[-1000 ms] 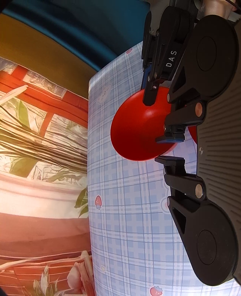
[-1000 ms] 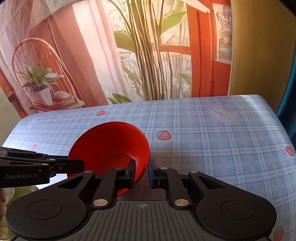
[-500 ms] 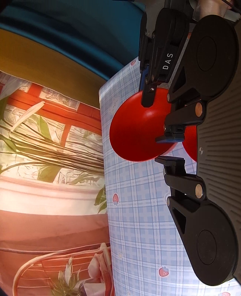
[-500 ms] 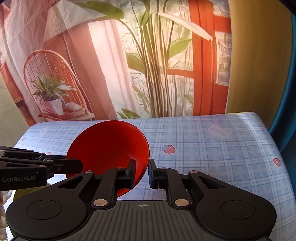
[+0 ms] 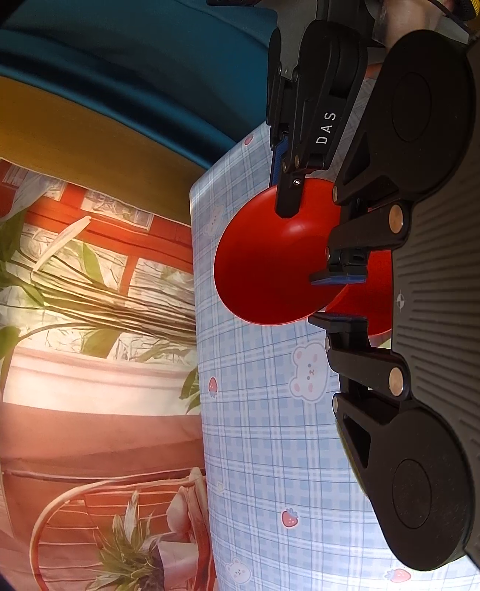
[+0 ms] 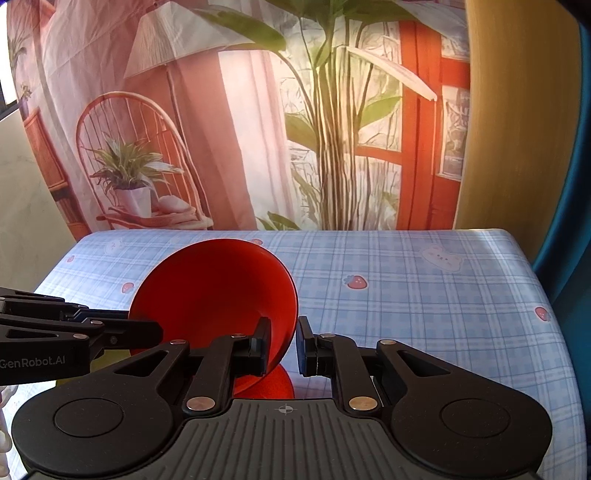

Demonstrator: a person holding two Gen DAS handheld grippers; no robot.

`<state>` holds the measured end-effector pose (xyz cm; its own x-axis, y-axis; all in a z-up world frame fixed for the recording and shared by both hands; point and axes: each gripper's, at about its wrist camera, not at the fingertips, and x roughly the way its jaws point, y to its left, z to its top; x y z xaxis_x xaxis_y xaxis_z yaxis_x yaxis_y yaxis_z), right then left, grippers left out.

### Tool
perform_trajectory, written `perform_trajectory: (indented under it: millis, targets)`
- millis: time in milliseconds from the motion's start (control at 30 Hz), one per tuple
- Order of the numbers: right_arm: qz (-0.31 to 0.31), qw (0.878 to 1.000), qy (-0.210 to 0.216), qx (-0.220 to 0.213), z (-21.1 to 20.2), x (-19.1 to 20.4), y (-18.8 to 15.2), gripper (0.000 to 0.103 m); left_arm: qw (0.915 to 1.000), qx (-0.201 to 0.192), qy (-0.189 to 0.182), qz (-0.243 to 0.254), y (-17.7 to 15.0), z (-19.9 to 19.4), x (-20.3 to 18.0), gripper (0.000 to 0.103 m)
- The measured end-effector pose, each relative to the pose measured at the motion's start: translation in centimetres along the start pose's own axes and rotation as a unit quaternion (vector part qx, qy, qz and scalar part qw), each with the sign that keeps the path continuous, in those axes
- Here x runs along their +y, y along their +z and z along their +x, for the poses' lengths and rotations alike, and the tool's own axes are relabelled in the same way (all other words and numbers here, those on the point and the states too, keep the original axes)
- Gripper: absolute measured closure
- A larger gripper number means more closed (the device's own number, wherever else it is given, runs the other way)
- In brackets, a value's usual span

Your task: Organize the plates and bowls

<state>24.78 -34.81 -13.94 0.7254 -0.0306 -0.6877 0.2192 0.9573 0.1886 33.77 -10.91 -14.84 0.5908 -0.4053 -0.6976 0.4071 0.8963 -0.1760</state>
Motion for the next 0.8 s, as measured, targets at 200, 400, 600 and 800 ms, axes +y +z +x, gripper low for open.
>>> perform_trajectory:
  millis: [200, 400, 600, 800]
  targets:
    - [-0.003, 1.000, 0.000, 0.014, 0.0, 0.5, -1.6, 0.089, 0.9999, 0.013, 0.001, -0.004, -1.5, 0.1, 0.2, 0.086]
    - [-0.003, 1.000, -0.002, 0.026, 0.4, 0.5, -2.9, 0.089, 0.9997, 0.023, 0.002, -0.001, -2.4, 0.4, 0.2, 0.086]
    - [-0.005, 0.999, -0.004, 0.036, 0.9, 0.4, -3.7, 0.090, 0.9995, 0.032, 0.004, 0.000, -2.8, 0.9, 0.1, 0.086]
    - [-0.006, 0.999, -0.008, 0.041, 1.3, 0.3, -4.2, 0.087, 0.9991, 0.040, 0.008, 0.009, -3.0, 1.3, -0.2, 0.086]
